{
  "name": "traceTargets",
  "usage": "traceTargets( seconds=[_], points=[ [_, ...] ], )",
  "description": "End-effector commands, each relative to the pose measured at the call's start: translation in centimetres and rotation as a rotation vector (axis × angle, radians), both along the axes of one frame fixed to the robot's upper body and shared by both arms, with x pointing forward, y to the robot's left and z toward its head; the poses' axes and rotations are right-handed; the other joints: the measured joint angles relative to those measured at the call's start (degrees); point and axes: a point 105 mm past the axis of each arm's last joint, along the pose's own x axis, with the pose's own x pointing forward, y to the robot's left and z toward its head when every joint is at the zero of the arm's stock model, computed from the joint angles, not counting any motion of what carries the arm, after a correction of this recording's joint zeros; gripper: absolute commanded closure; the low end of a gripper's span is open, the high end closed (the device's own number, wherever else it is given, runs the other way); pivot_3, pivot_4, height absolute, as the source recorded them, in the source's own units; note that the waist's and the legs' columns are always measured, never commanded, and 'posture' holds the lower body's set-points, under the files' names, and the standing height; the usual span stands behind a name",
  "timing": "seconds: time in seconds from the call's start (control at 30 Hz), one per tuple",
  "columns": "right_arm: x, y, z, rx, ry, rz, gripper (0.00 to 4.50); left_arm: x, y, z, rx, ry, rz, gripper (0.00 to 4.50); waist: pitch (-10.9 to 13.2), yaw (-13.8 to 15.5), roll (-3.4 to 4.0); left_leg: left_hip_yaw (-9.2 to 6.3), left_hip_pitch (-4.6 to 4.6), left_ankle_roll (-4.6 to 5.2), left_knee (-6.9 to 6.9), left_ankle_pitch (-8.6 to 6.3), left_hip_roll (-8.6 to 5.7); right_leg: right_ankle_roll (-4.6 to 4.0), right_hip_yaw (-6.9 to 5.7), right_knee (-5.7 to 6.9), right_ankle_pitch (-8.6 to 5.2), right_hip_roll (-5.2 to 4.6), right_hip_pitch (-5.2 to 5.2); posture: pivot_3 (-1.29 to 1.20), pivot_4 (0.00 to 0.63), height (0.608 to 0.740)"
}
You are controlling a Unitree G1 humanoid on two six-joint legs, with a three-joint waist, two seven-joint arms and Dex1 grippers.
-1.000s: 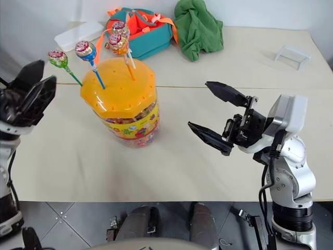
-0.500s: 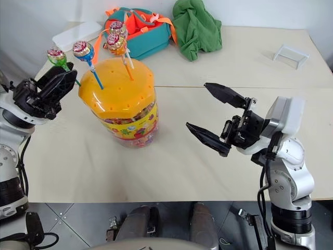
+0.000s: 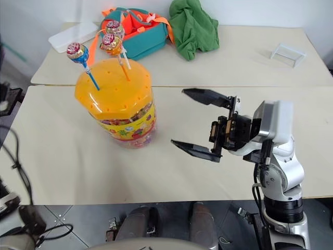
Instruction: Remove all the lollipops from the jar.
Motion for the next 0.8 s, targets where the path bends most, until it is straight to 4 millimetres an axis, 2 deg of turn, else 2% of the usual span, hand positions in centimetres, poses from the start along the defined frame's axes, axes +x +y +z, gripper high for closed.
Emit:
traceTargets(
  seconds=[0.03, 0.1, 0.17, 0.3, 0.4, 0.5, 0.6, 0.67, 0.7, 0.8],
  points=[
    [0.1, -0.4, -1.3, -0.142, 0.002, 0.072, 0.00, -2.0, 2.3, -5.0, 0.210, 0.251, 0.140, 4.48, 0.03, -0.01, 0.05, 0.08, 0.04, 0.01, -0.04, -0.03, 0.00, 0.00, 0.06, -0.02, 0.00, 0.00, -0.02, 0.00, 0.150, 0.740],
    [0.6, -0.8, -2.3, -0.224, 0.012, 0.088, 0.00, -3.6, 3.2, -8.5, 0.311, 0.422, 0.180, 4.48, 0.01, 0.13, -0.05, 0.08, -0.01, -0.02, 0.03, -0.04, 0.11, -0.01, 0.03, -0.08, -0.02, 0.10, -0.03, 0.00, 0.150, 0.740],
    [1.3, -1.2, -3.5, -0.311, 0.018, 0.079, 0.00, -5.0, 3.7, -11.2, 0.373, 0.545, 0.233, 4.48, -0.01, 0.38, -0.12, 0.08, -0.02, -0.05, 0.05, -0.06, 0.14, -0.03, 0.04, -0.14, -0.03, 0.11, -0.02, 0.00, 0.150, 0.740],
    [2.0, -1.9, -4.6, -0.380, 0.022, 0.061, 0.00, -6.4, 4.0, -14.3, 0.460, 0.666, 0.297, 4.48, -0.03, 1.74, -0.15, 0.07, -0.05, -0.08, 0.07, -0.09, 0.22, -0.10, 0.07, -0.26, -0.05, 0.08, -0.02, 0.00, 0.150, 0.740],
    [2.1, -2.0, -4.3, -0.356, 0.018, 0.044, 0.00, -6.9, 4.0, -15.7, 0.447, 0.735, 0.306, 3.80, -0.02, 1.66, -0.13, 0.14, -0.04, -0.16, 0.07, -0.13, 0.50, -0.12, 0.12, -0.22, -0.05, 0.08, -0.06, 0.00, 0.150, 0.740],
    [1.7, -2.2, -4.2, -0.341, 0.009, 0.037, 0.00, -6.4, 4.2, -13.3, 0.402, 0.628, 0.281, 2.94, -0.05, 1.56, -0.18, 0.25, -0.06, -0.24, 0.07, -0.18, 0.65, -0.21, 0.13, -0.13, -0.05, 0.21, -0.21, 0.00, 0.150, 0.740],
    [1.0, -2.6, -4.4, -0.348, 0.004, 0.032, 0.00, -6.1, 3.9, -10.8, 0.520, 0.510, 0.216, 2.09, -0.06, 1.66, -0.20, 0.34, -0.13, -0.26, 0.07, -0.19, 0.61, -0.29, 0.14, 0.07, -0.08, 0.24, -0.44, 0.00, 0.150, 0.740],
    [1.0, -3.0, -3.5, -0.285, 0.009, -0.005, 0.00, -6.1, 2.3, -8.1, 0.574, 0.354, 0.085, 1.51, -0.06, 1.65, -0.19, 0.47, -0.18, -0.28, 0.08, -0.20, 0.56, -0.32, 0.16, 0.10, -0.09, 0.25, -0.55, 0.00, 0.150, 0.740],
    [1.0, -3.1, -3.2, -0.262, 0.010, -0.018, 0.00, -6.2, 1.8, -7.3, 0.590, 0.301, 0.041, 1.51, -0.05, 1.57, -0.19, 0.58, -0.18, -0.28, 0.08, -0.20, 0.54, -0.33, 0.15, 0.09, -0.10, 0.25, -0.58, 0.00, 0.150, 0.740],
    [1.1, -3.7, 0.2, -0.048, 0.036, -0.109, 0.00, -5.4, -2.2, -2.7, 0.541, 0.076, -0.194, 1.51, -0.05, 1.68, -0.18, 0.80, -0.13, -0.27, 0.10, -0.20, 0.61, -0.42, 0.18, 0.10, -0.08, 0.23, -0.65, 0.00, 0.150, 0.740]
  ],
)
